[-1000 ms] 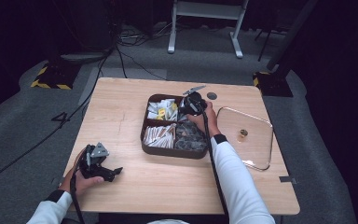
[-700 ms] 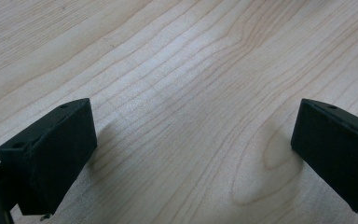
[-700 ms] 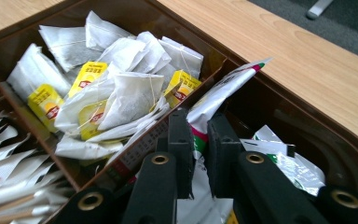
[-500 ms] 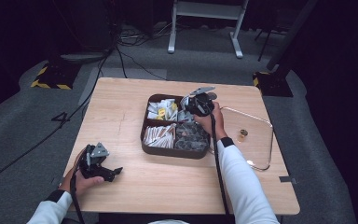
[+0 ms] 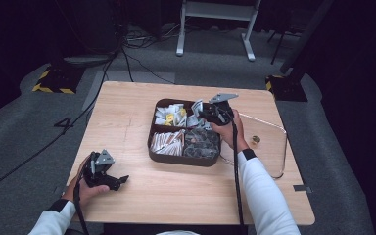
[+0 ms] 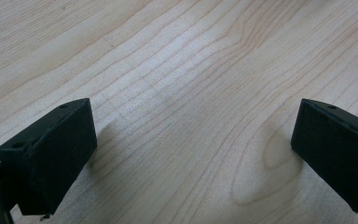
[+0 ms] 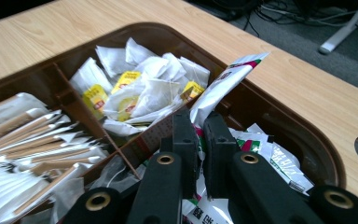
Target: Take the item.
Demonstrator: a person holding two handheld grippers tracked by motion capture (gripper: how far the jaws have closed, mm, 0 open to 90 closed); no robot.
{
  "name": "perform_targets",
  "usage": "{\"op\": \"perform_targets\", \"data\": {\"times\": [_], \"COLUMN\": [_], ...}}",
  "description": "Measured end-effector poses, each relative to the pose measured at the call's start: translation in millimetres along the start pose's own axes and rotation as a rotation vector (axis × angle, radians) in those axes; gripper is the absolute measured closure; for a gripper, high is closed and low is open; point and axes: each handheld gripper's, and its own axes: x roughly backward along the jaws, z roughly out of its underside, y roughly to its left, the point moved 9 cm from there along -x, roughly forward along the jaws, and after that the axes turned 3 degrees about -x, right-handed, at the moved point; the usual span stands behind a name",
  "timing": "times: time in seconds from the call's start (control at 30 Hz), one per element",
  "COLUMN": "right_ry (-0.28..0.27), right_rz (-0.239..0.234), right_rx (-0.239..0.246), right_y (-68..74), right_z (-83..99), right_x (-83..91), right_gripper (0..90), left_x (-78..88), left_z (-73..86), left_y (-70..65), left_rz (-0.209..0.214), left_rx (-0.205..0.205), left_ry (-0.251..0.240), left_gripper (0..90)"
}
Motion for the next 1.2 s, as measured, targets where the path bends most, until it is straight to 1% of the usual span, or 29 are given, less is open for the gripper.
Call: {"op": "perform_targets", "data": {"times": [0.1,0.2,0.43,0.63,0.77,0.8,0.87,0.93,1.1,1.2], "right_ry": [-0.016,-0.029,-0.043,-0.053,-0.068,-0.073,-0.069,-0.072,-0.080,-0.088], "right_rz": [-0.005,-0.021,-0.044,-0.065,-0.093,-0.105,-0.107,-0.117,-0.136,-0.160], "right_rx": [0.004,0.010,0.033,0.062,0.068,0.067,0.084,0.091,0.098,0.107], "right_y": [-0.5,1.5,8.2,16.3,22.1,24.3,26.9,30.2,37.7,45.9], "right_z": [-1.2,-1.7,0.1,1.9,4.2,5.6,8.3,11.2,18.6,21.5], "right_x": [7.9,17.5,37.3,53.3,66.7,71.0,76.5,82.8,96.4,104.9], "right_gripper": [85.9,85.9,85.9,85.9,85.9,85.9,85.9,85.9,85.9,85.9], "left_x": [0.0,0.0,0.1,0.1,0.0,0.0,-0.1,0.1,0.0,0.1], "left_z": [0.0,0.0,0.1,0.1,0.0,0.0,-0.1,0.1,0.0,0.1], "left_y": [-0.1,0.0,-0.2,-0.2,-0.2,-0.2,-0.2,-0.2,-0.2,-0.2], "left_rz": [0.001,0.000,0.003,0.003,0.001,0.001,0.001,0.003,0.002,0.003], "left_rx": [0.000,0.000,0.000,0.000,0.000,0.001,0.000,0.000,0.000,0.000], "left_ry": [0.000,0.000,0.002,0.002,0.000,0.000,0.000,0.002,0.000,0.002], "left_gripper": [0.3,0.3,0.4,0.3,0.4,0.4,0.4,0.3,0.3,0.3]}}
